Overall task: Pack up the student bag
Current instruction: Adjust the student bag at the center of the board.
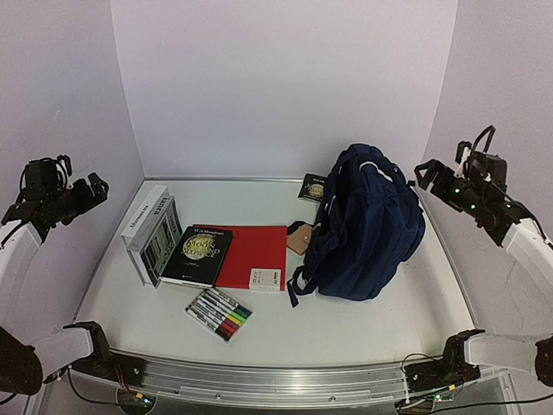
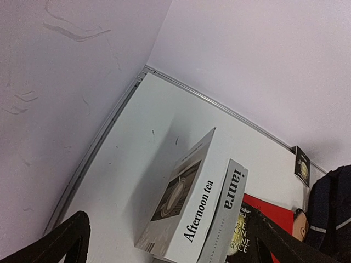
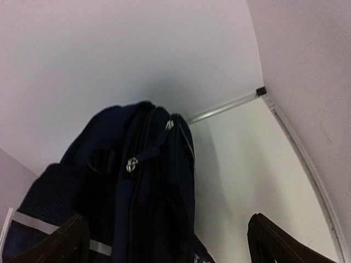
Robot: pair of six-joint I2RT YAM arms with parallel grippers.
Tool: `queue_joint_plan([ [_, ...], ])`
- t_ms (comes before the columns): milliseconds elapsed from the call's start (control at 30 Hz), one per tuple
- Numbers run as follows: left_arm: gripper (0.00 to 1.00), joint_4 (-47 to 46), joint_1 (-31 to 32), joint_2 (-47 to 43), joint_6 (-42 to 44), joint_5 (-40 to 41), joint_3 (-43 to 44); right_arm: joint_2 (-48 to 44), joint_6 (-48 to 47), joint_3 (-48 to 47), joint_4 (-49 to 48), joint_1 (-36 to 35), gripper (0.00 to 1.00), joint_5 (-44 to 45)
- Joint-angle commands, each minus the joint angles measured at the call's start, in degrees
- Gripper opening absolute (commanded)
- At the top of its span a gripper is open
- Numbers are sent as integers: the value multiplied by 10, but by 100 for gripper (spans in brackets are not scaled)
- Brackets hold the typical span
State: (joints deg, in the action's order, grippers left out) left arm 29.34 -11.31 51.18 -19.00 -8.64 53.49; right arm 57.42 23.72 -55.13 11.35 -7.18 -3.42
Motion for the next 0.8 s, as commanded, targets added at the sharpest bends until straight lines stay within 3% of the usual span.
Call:
queue_joint_plan([
  [0, 100, -20, -2, 1, 14, -50, 1, 23, 25, -15, 52, -3, 95, -134],
  [200, 100, -12, -2, 13, 14, -56, 6, 41, 60, 7, 51, -2, 83, -180],
  [500, 100, -9, -1, 23, 9, -65, 12, 73, 87, 11, 14, -14, 58, -246],
  [567, 100, -10, -2, 22, 8, -67, 11, 79, 86, -1, 13, -26, 48, -243],
  [700, 100, -8, -1, 17, 7, -67, 11, 92, 80, -35, 13, -53, 14, -221],
  [767, 100, -7, -1, 11, 7, -65, 10, 95, 66, -58, 24, -59, 2, -201],
])
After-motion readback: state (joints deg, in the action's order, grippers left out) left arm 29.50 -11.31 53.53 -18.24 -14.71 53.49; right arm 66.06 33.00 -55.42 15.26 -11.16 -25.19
